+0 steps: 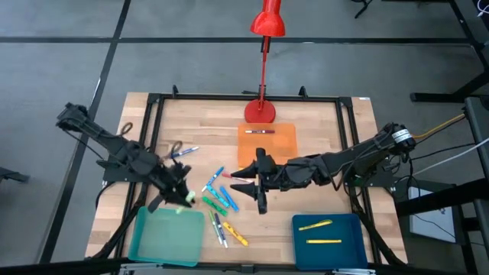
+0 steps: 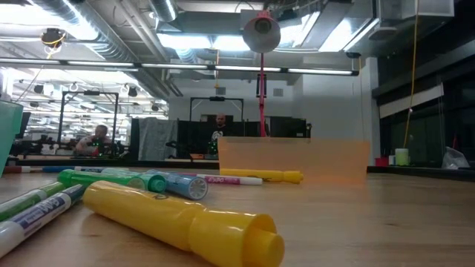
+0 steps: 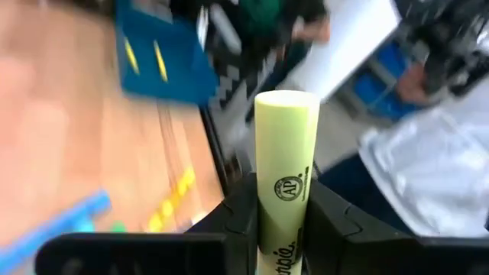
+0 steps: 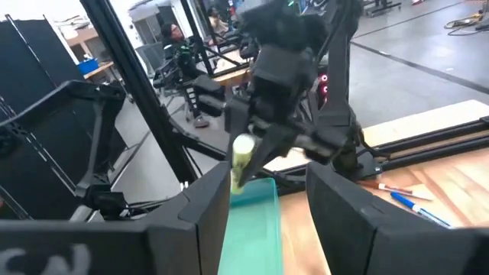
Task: Pick & Place Markers
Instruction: Put the green highlighter pen into the green bin
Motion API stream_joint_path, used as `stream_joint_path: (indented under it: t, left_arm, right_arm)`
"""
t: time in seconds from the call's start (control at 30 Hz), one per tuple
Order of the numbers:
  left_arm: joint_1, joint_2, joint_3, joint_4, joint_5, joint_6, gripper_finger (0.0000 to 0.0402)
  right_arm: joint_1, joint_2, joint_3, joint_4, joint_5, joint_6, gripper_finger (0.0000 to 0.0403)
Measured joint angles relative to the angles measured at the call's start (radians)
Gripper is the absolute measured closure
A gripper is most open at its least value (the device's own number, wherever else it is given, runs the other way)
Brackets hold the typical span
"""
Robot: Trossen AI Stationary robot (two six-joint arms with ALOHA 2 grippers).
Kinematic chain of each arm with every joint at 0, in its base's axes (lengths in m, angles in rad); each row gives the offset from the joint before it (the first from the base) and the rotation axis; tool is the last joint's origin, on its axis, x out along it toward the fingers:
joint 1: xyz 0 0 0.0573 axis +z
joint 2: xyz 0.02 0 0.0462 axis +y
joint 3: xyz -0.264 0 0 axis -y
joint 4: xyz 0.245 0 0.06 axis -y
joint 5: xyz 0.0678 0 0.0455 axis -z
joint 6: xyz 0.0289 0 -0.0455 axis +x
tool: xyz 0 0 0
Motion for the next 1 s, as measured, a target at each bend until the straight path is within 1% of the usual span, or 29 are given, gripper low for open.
stream_joint_path:
  t: [0.2,0.33,0.43,0.57,0.77,0.83,0.87,0.93,1.0]
  left_arm:
    - [-0.124,0.081,0.0,-0.115,0.0,-0.135,0.0341]
    - [-0.178,0.145,0.0,-0.155,0.006,-0.196,0.0341]
    - [-0.208,0.198,0.0,-0.183,0.033,-0.226,0.0341]
    - [-0.232,0.271,0.0,-0.194,0.077,-0.262,0.0341]
    - [-0.26,0.371,0.0,-0.196,0.083,-0.342,0.0336]
    - [-0.262,0.401,0.0,-0.196,0.093,-0.393,0.0328]
    - [-0.262,0.413,0.0,-0.196,0.114,-0.415,0.0322]
    - [-0.261,0.434,0.0,-0.197,0.156,-0.425,0.0307]
    - [-0.262,0.45,0.0,-0.196,0.172,-0.429,0.0292]
  right_arm:
    - [0.0,0.0,0.0,-0.042,0.0,0.048,0.0232]
    - [0.0,0.0,0.0,-0.042,0.0,0.048,0.0232]
    - [0.0,0.0,0.0,-0.043,0.0,0.048,0.0232]
    - [0.0,0.0,0.0,-0.043,0.0,0.051,0.0232]
    - [0.0,0.0,0.0,-0.043,0.0,0.051,0.0232]
    - [0.0,0.0,0.0,-0.043,0.0,0.051,0.0232]
    - [0.0,0.0,0.0,-0.043,0.0,0.051,0.0232]
    - [0.0,0.0,0.0,-0.043,0.0,0.051,0.0232]
    - [0.0,0.0,0.0,-0.043,0.0,0.051,0.0232]
